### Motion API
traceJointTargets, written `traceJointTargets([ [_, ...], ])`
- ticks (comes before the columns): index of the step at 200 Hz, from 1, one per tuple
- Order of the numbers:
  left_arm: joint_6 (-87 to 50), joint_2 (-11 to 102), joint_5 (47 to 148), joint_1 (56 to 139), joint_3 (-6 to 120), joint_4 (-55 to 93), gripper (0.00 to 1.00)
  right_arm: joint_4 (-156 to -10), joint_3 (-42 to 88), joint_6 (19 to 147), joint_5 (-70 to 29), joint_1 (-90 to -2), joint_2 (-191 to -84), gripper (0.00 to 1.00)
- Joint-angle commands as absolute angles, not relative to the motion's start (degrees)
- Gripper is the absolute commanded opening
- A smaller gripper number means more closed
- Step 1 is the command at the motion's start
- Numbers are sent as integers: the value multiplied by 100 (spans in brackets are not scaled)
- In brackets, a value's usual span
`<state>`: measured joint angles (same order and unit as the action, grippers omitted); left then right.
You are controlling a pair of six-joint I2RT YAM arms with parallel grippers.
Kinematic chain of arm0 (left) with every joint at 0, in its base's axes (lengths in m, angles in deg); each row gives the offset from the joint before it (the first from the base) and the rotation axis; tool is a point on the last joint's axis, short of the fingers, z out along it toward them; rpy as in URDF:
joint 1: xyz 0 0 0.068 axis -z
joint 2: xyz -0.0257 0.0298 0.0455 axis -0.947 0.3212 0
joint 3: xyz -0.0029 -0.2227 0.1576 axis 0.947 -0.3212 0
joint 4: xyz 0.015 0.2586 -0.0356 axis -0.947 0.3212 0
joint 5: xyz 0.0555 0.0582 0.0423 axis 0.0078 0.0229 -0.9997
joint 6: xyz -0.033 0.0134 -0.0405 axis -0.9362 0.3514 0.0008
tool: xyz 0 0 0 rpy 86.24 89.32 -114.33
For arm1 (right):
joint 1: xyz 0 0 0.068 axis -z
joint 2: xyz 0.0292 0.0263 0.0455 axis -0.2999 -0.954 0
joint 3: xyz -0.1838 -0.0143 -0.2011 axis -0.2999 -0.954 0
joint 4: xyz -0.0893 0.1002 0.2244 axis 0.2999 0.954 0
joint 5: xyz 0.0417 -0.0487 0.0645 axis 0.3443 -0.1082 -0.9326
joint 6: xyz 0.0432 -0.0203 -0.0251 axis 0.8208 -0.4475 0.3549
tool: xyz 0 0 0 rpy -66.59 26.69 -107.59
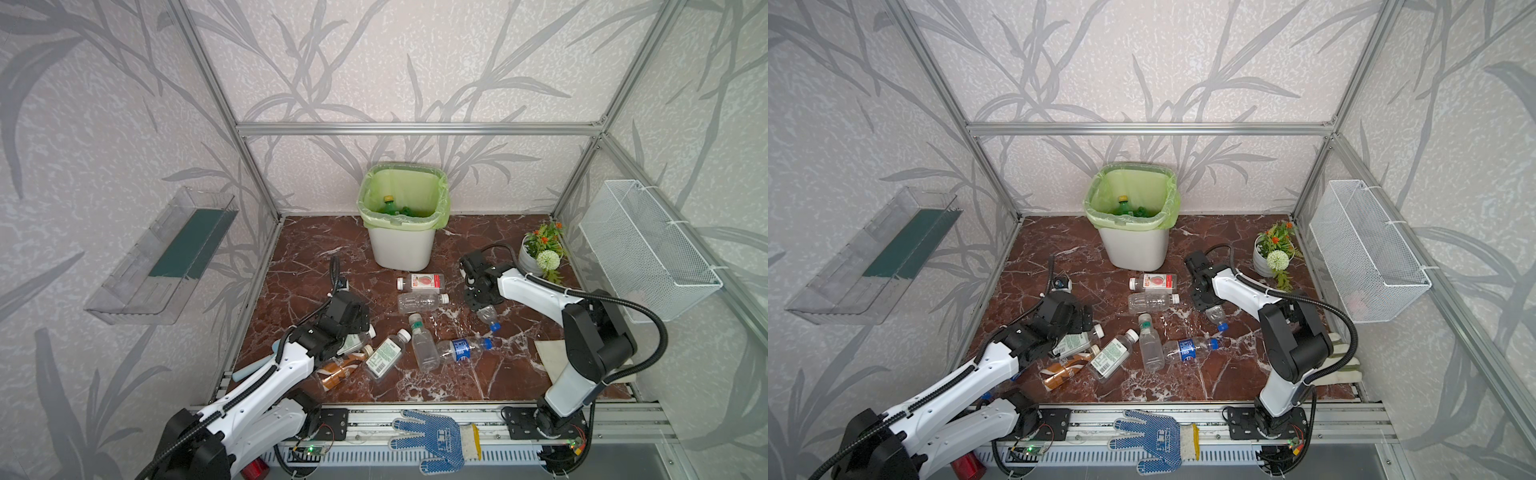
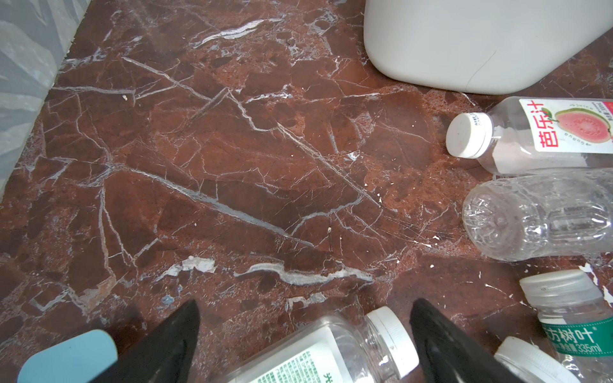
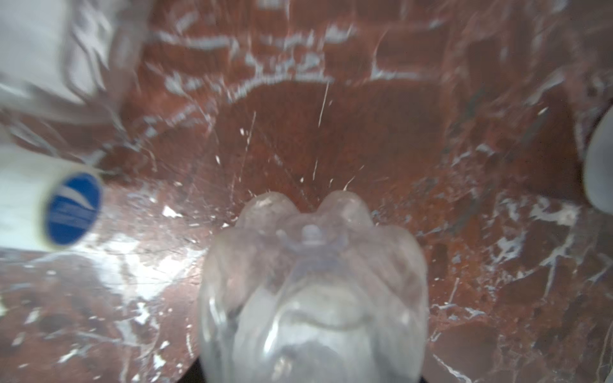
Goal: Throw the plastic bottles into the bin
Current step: 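Grasp the crushed clear bottle with the right gripper and lift it, then carry the crushed clear bottle over the bin and open the right gripper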
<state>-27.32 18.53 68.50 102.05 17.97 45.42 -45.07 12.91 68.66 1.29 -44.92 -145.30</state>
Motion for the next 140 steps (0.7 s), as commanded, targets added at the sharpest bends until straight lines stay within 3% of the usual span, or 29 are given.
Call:
traceJointTargets([
  [1, -2716, 1935, 6710, 10142, 1705, 4428, 99, -4520, 2207, 6772, -150, -4478, -13473, 52],
  [19, -2712, 2058, 6729, 10084, 1744, 4403, 99, -4991, 2775, 6696, -130, -4470, -12682, 51],
  [43, -2691, 2162, 6704, 10053, 1780, 4359, 99, -7014, 2655, 6669, -180, -4437, -11581, 51],
  [73, -2650, 2174, 6777, 10030, 1819, 4355, 99, -8362, 3062, 7231, -437, -4434, -11601, 52],
  [92, -2665, 2179, 6840, 10035, 1828, 4351, 99, -8907, 3341, 7856, -869, -4434, -12283, 52],
  [115, -2703, 2191, 6933, 10032, 1803, 4277, 99, -8810, 4261, 8321, -1729, -4551, -13842, 54],
  [140, -2723, 2266, 7044, 10034, 1860, 4287, 99, -6748, 6707, 7881, -2389, -4767, -15890, 70],
])
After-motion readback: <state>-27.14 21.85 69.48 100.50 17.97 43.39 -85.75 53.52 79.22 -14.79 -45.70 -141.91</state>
